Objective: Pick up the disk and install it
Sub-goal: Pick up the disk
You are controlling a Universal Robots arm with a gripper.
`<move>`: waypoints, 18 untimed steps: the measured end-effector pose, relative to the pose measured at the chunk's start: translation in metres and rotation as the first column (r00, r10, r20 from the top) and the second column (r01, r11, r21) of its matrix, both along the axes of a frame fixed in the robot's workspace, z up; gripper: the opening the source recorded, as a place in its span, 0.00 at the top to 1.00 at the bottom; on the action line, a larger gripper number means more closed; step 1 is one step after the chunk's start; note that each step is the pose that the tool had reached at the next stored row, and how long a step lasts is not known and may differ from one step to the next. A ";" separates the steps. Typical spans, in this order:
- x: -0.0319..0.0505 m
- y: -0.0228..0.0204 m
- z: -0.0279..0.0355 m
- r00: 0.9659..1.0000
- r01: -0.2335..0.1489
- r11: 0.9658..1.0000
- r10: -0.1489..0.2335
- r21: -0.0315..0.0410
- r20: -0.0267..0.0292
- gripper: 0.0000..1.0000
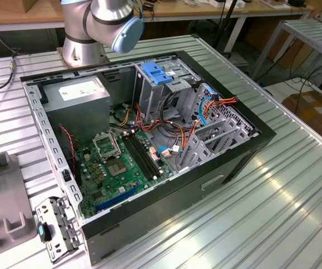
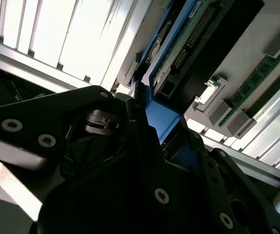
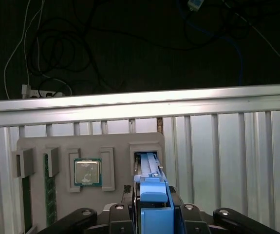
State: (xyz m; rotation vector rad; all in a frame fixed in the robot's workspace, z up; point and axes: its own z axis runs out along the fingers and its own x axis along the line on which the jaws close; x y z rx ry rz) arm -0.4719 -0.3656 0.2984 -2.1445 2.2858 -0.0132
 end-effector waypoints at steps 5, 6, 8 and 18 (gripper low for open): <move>0.0000 0.0000 0.0000 1.000 0.000 1.000 0.000 0.000 0.000 0.63; 0.0000 0.0000 0.0000 1.000 0.000 1.000 0.000 0.000 0.000 0.63; 0.0000 0.0000 0.0000 1.000 0.000 1.000 0.000 0.000 0.000 0.63; 0.0000 -0.0001 0.0000 1.000 -0.028 1.000 0.028 0.000 0.000 0.63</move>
